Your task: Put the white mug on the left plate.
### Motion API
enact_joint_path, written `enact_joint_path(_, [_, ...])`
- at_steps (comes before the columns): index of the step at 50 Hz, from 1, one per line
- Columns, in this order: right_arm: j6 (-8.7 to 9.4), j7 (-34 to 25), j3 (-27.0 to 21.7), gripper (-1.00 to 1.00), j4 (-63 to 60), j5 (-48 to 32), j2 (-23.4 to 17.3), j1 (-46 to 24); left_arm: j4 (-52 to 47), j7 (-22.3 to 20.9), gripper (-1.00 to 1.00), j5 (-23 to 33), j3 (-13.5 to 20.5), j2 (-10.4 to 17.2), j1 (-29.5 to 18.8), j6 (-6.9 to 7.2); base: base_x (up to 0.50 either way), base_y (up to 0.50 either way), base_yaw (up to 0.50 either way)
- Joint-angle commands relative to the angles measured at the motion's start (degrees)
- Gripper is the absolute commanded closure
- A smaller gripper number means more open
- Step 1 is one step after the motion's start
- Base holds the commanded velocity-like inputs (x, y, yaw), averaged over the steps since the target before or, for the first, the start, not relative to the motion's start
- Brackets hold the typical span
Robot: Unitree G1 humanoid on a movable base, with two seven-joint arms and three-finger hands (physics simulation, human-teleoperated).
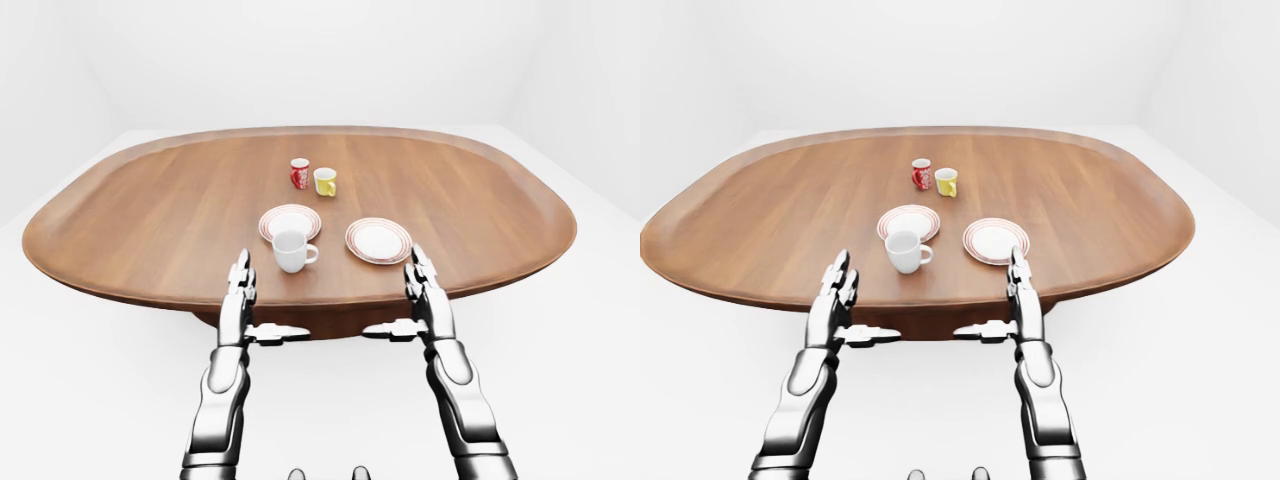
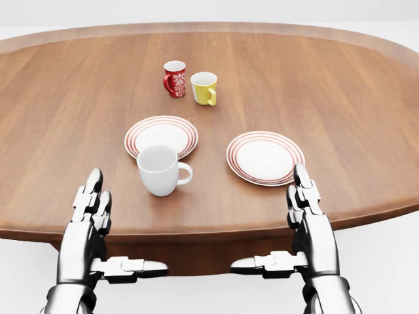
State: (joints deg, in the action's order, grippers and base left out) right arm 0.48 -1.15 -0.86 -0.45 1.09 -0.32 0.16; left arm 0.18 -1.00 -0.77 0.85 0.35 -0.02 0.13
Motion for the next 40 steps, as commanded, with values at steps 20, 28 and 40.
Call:
enact_joint_path(20, [4.52,-2.36,-2.22,-1.0,-16.77,5.74,-0.97,-0.08,-15.2,-1.62,-0.98,-4.25,2.77,1.42,-1.83,4.87,0.0,0.0,0.0])
enact_joint_path(28, [4.52,1.38,-6.53,-1.0,-36.47,13.1,-3.03,-5.83,-37.38,4.03,-0.98,-12.74,9.48,5.22,-12.46,4.87,0.0,0.0,0.0])
enact_joint_path(40, [4.52,0.39,-5.98,-1.0,-34.84,12.07,-2.87,-4.93,-35.27,4.69,-0.99,-13.36,9.39,5.68,-11.75,4.87,0.0,0.0,0.0])
